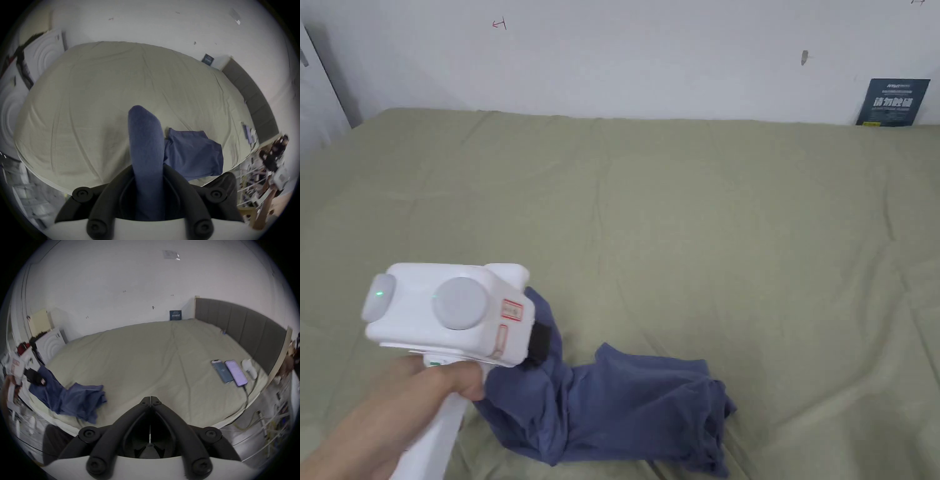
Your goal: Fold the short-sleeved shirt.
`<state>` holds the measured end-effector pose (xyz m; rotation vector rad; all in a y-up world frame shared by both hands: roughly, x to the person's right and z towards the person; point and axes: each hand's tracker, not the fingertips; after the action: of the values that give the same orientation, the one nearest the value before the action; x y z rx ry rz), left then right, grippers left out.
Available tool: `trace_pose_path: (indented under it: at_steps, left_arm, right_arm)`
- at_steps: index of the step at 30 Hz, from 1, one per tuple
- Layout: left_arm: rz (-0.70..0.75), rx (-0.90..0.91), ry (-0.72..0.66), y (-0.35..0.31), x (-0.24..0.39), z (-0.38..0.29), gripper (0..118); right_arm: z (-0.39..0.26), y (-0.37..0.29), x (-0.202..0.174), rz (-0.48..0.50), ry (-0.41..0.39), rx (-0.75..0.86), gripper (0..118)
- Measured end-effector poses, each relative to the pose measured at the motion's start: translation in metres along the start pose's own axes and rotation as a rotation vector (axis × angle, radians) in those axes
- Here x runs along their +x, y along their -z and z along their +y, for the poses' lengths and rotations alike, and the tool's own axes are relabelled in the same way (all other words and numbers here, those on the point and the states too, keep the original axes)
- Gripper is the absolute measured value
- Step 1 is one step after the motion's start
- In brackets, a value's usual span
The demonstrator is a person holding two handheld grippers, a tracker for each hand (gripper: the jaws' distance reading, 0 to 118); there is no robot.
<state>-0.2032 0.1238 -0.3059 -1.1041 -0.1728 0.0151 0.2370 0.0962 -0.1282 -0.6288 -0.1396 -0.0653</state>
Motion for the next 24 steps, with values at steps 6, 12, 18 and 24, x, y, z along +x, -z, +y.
trace_pose_path:
  at_steps: [6,12,18,24]
  left_arm:
    - [0.033,-0.037,0.156,0.026,0.071,0.001,11]
    - [0.060,-0.100,0.284,0.068,0.138,-0.007,11]
    - [0.096,-0.092,0.359,0.116,0.193,-0.019,107]
    - [-0.029,-0.019,0.211,0.085,0.188,-0.017,112]
  right_arm:
    - [-0.001,-0.004,0.000,-0.044,-0.037,0.001,0]
    - [-0.006,-0.006,0.012,-0.025,0.023,-0.004,0]
    - [-0.010,-0.008,0.020,-0.007,0.060,-0.019,0]
    - [-0.010,-0.010,0.020,0.006,0.066,-0.027,0]
